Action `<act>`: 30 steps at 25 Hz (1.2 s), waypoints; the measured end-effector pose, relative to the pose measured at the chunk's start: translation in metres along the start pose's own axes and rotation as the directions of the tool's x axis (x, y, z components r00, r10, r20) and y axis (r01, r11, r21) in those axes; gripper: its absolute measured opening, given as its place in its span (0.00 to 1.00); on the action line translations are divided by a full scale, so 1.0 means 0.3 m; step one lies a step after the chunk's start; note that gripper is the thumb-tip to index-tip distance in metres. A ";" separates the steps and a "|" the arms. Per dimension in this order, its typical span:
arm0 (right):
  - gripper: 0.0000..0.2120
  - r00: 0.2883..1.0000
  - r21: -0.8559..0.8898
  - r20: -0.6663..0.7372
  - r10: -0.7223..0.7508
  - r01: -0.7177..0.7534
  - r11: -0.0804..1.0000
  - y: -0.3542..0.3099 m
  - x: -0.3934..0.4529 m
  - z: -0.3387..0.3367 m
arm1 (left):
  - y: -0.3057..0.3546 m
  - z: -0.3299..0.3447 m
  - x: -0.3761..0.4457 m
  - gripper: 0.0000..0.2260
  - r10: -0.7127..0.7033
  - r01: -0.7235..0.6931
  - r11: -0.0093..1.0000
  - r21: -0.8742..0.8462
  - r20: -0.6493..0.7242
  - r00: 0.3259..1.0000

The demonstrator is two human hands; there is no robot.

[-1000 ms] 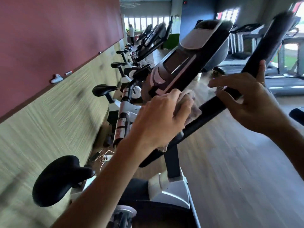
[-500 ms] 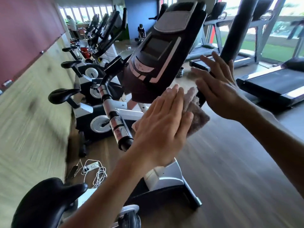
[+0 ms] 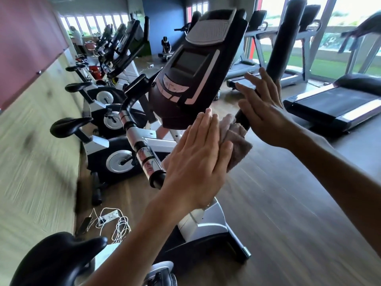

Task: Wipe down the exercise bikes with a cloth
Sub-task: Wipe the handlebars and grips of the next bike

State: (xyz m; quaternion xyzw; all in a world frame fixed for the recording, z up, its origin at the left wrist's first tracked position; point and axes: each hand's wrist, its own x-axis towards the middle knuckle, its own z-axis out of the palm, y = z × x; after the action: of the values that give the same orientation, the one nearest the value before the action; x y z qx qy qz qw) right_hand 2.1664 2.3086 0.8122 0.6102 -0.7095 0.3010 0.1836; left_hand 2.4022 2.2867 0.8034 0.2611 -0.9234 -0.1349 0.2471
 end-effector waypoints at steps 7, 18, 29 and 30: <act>0.28 0.998 -0.046 0.044 -0.035 0.037 0.998 -0.010 -0.026 0.000 | 0.015 0.015 0.074 0.28 -0.033 0.032 0.999 -0.027 -0.014 0.999; 0.28 0.993 -0.038 0.115 0.008 -0.003 0.999 -0.037 -0.033 -0.008 | 0.031 -0.005 0.116 0.28 -0.151 0.151 0.988 -0.013 0.015 0.988; 0.31 0.988 -0.236 0.118 -0.098 0.124 0.964 0.008 -0.028 0.023 | 0.007 0.021 0.070 0.29 -0.054 0.053 0.999 -0.011 -0.067 0.996; 0.28 0.980 -0.285 0.136 -0.145 0.179 0.942 0.013 -0.028 0.030 | 0.001 0.018 0.104 0.29 -0.055 0.053 0.998 -0.028 -0.066 0.996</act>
State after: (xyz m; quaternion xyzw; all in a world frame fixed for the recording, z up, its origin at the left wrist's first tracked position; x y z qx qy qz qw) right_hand 2.1652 2.3094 0.7995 0.6484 -0.7030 0.1402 0.2564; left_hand 2.3762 2.2704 0.8111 0.2869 -0.9053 -0.1447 0.2777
